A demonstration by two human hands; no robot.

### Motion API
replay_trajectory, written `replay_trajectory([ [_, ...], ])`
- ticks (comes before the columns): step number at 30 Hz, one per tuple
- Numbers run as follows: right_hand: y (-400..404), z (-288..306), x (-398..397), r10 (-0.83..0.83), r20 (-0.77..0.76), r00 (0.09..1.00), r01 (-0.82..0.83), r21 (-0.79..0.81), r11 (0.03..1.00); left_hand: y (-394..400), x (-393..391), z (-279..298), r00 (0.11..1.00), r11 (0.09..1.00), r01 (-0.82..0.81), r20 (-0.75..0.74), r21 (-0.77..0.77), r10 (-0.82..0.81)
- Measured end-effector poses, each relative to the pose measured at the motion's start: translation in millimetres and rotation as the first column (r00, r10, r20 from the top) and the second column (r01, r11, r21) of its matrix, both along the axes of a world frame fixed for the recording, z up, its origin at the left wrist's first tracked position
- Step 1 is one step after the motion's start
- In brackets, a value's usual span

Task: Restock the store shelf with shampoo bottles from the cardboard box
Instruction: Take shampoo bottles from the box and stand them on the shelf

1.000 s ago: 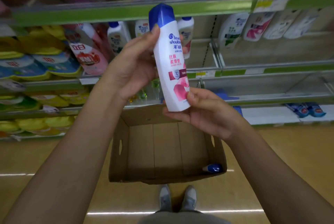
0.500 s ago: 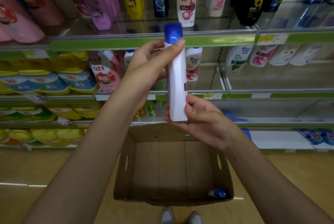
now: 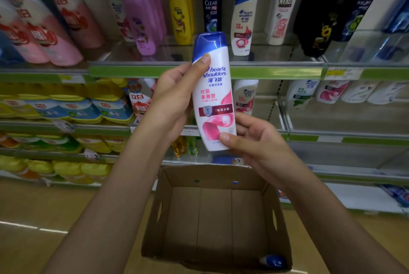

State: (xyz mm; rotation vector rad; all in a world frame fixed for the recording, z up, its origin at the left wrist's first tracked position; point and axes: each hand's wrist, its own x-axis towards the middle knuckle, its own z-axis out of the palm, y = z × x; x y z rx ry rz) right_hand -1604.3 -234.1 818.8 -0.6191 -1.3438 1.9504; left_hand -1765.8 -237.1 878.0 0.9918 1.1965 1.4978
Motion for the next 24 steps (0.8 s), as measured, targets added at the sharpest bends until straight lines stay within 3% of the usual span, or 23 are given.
replay_trajectory([
  [5,0,4,0,-0.109,0.009,0.994,0.108,0.059,0.992,2,2,7,0.997,0.999,0.046,-0.058,-0.003,-0.046],
  [15,10,9,-6,-0.113,0.042,0.993,0.107,0.119,0.987,5,-12,16,0.987,0.999,0.028,-0.159,0.036,-0.022],
  [24,24,0,-87,-0.094,0.038,0.995,0.09,0.105,0.99,13,-91,7,0.982,0.996,0.062,-0.18,0.061,-0.05],
])
